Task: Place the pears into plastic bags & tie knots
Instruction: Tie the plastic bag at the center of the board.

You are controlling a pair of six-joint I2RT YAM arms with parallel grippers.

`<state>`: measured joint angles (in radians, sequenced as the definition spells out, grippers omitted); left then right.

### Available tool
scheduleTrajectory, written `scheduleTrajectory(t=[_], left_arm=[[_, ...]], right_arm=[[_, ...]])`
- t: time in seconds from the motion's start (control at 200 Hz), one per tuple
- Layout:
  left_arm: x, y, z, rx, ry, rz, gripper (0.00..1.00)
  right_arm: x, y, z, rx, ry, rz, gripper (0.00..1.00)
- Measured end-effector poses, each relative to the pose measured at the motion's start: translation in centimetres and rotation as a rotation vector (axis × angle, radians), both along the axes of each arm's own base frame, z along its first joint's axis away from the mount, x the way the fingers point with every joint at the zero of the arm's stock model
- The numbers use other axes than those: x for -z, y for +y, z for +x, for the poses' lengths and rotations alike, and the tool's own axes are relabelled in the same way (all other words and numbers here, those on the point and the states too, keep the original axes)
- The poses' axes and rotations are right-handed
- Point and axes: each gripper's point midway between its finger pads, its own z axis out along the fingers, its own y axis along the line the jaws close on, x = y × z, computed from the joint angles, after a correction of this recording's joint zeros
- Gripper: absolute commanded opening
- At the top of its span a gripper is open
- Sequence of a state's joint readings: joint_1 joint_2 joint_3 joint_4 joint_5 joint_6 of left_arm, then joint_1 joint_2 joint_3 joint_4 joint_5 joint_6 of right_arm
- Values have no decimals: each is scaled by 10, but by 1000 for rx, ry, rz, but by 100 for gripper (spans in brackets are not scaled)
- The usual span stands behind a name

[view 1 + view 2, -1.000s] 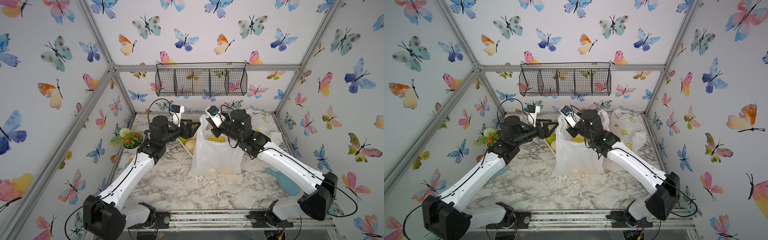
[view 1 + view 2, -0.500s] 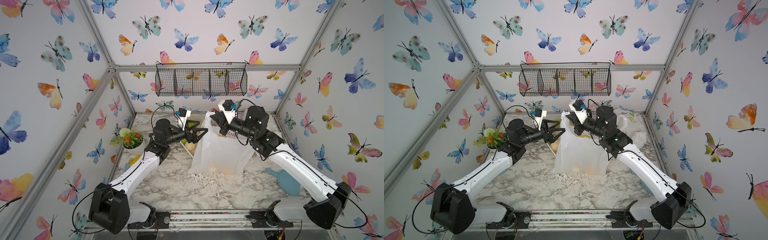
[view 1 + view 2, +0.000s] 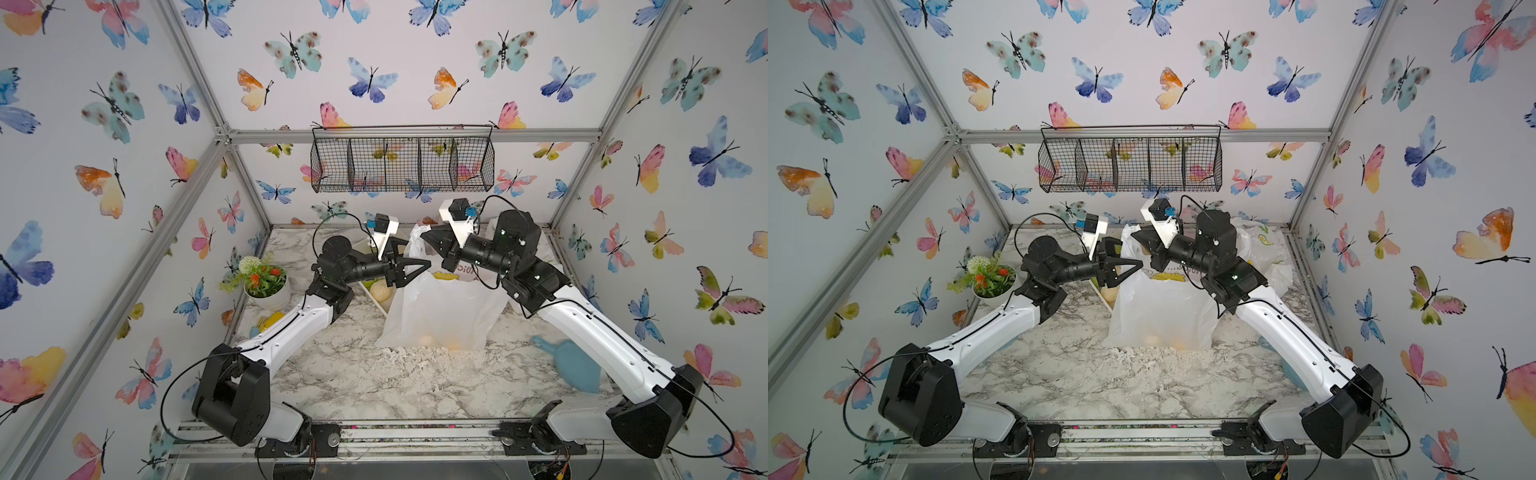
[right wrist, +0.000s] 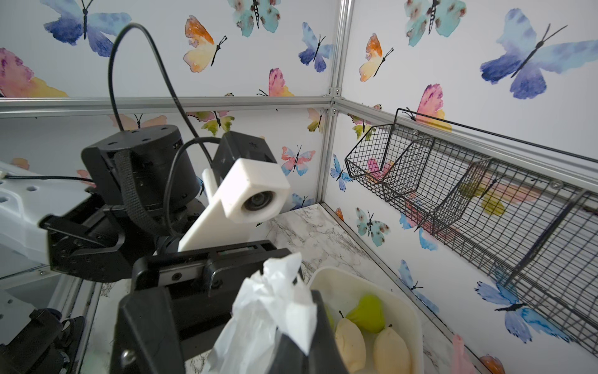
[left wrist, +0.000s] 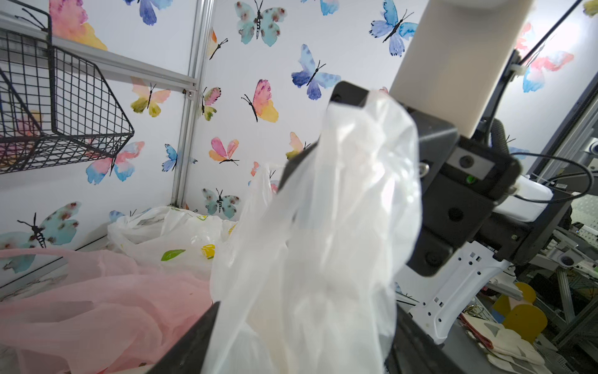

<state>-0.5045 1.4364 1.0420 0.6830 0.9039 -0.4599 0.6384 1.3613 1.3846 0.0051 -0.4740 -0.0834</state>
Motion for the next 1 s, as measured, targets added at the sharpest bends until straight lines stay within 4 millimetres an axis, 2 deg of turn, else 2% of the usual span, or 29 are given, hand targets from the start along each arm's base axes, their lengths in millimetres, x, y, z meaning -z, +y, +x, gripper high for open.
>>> scheduleTrajectory(t=[0.08,0.15,0.29,0.326,0.371,0.466,0.546,0.626,0.706,0.801,0.912,0.952,0.987,1.002], left_arm=[[6,-2,3,-2,4,8,47],[10,-3,7,-8,17,11,28],[13,-5,12,-9,34,3,4],[13,-5,12,-9,35,-1,0],[13,-5,12,-9,32,-5,0],[14,-4,14,-23,40,-8,0],[16,-2,20,-51,55,-7,0],[19,5,32,-102,92,-9,0],[23,17,47,-165,139,-16,0],[29,26,62,-221,188,-22,0],[34,31,70,-249,225,-25,0],[35,30,71,-250,235,-25,0],[37,30,71,-250,242,-24,0],[37,30,72,-250,244,-23,0]], right_arm=[[-1,-2,2,3,12,10,3],[-3,-4,3,2,19,22,3],[-7,-8,6,3,33,49,3],[-7,-8,6,2,39,53,4],[-7,-9,7,4,49,56,11],[-7,-13,11,27,66,64,44],[-4,-24,19,86,84,53,54],[-4,-52,34,198,114,35,59],[-6,-97,48,352,137,32,66],[-10,-152,49,524,154,36,70],[-4,-201,44,664,197,48,72],[6,-215,44,703,229,48,79],[20,-227,45,738,270,47,94],[25,-230,46,747,288,48,98]])
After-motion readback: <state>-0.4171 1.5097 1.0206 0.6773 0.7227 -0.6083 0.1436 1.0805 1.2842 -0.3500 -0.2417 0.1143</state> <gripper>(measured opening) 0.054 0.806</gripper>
